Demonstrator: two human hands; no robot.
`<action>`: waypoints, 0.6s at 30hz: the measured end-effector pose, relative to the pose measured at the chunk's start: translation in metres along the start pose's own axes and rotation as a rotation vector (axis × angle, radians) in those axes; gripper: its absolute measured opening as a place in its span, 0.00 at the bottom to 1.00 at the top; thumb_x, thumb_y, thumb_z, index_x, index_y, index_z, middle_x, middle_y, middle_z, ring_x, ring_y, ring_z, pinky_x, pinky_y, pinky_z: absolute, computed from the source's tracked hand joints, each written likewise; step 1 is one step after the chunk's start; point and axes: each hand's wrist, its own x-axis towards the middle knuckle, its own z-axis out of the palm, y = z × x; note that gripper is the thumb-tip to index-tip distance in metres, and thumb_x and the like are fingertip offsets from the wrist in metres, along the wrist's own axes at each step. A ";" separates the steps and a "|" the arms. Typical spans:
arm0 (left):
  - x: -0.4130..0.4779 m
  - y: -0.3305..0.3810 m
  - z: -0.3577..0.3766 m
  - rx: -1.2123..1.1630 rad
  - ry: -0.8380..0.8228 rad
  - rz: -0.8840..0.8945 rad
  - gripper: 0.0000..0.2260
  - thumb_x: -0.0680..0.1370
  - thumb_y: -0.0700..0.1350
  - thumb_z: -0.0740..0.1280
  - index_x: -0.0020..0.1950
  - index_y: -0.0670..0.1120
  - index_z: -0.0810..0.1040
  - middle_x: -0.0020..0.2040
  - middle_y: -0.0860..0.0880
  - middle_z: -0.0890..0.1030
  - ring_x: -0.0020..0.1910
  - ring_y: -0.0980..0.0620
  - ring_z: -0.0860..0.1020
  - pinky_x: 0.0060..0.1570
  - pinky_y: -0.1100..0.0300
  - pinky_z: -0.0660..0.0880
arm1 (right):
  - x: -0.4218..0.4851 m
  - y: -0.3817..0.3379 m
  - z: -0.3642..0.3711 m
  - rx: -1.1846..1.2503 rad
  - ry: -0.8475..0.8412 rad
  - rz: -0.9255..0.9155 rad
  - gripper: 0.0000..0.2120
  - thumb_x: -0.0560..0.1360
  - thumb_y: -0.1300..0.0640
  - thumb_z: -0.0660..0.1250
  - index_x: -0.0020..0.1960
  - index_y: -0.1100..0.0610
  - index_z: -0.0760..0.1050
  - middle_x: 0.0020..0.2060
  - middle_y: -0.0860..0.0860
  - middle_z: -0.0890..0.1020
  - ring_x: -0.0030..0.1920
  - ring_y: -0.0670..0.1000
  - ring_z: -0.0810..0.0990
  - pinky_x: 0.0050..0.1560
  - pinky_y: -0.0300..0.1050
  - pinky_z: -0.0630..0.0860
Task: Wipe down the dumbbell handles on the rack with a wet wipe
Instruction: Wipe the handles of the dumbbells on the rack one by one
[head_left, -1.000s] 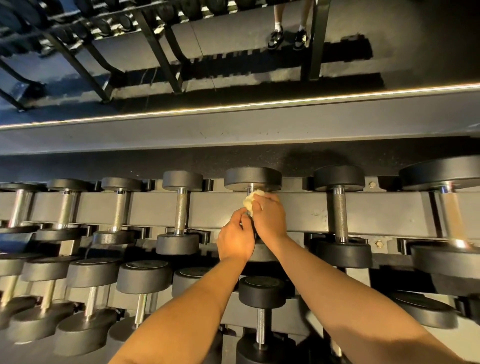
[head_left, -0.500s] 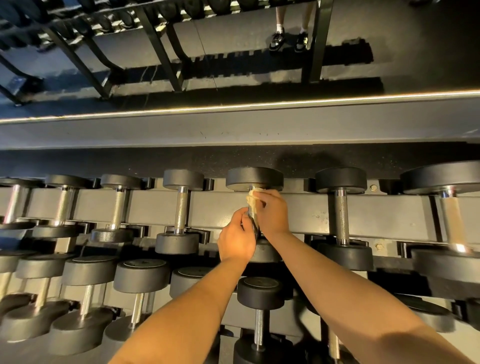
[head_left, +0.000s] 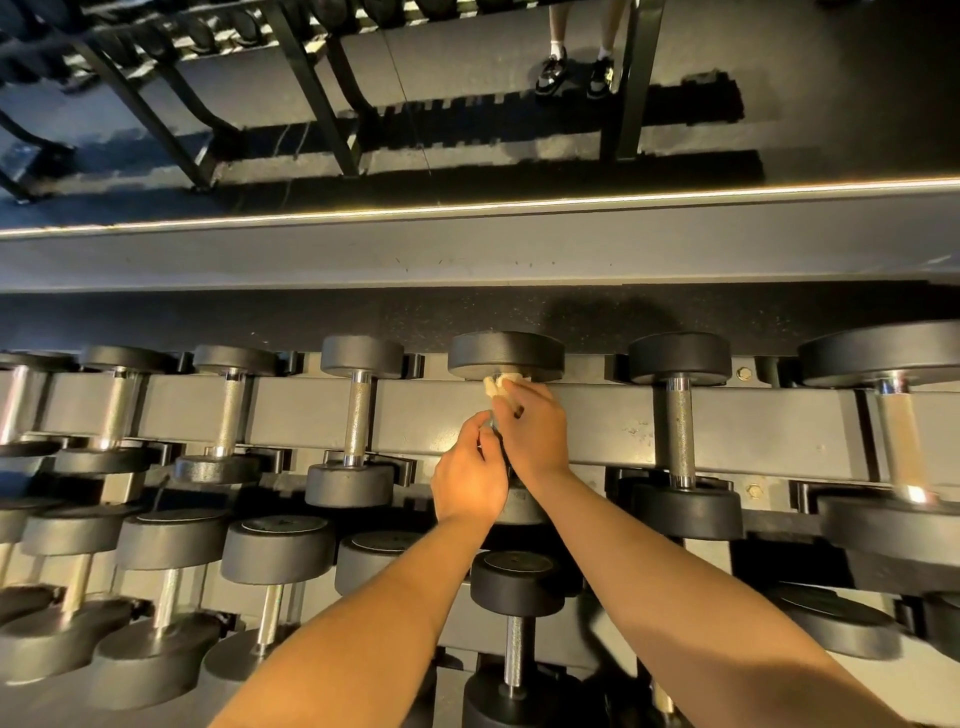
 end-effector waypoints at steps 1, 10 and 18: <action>0.000 0.000 0.000 -0.003 -0.001 0.001 0.16 0.85 0.57 0.52 0.70 0.63 0.72 0.46 0.51 0.83 0.46 0.50 0.81 0.51 0.48 0.80 | -0.004 0.002 0.000 -0.006 -0.021 -0.011 0.11 0.80 0.55 0.67 0.60 0.55 0.82 0.58 0.49 0.79 0.56 0.46 0.78 0.57 0.30 0.69; 0.002 -0.004 0.001 -0.015 0.002 0.006 0.16 0.85 0.56 0.53 0.72 0.61 0.71 0.44 0.50 0.83 0.45 0.49 0.81 0.51 0.47 0.80 | 0.015 -0.002 -0.001 0.047 0.074 0.037 0.10 0.79 0.62 0.68 0.58 0.55 0.84 0.57 0.51 0.82 0.56 0.48 0.79 0.58 0.30 0.71; 0.001 -0.003 0.000 -0.021 0.010 0.011 0.15 0.85 0.55 0.54 0.70 0.61 0.72 0.40 0.52 0.81 0.42 0.50 0.80 0.47 0.48 0.80 | -0.005 0.007 -0.010 0.048 -0.007 0.049 0.08 0.79 0.61 0.68 0.54 0.56 0.85 0.49 0.51 0.84 0.47 0.44 0.78 0.47 0.25 0.69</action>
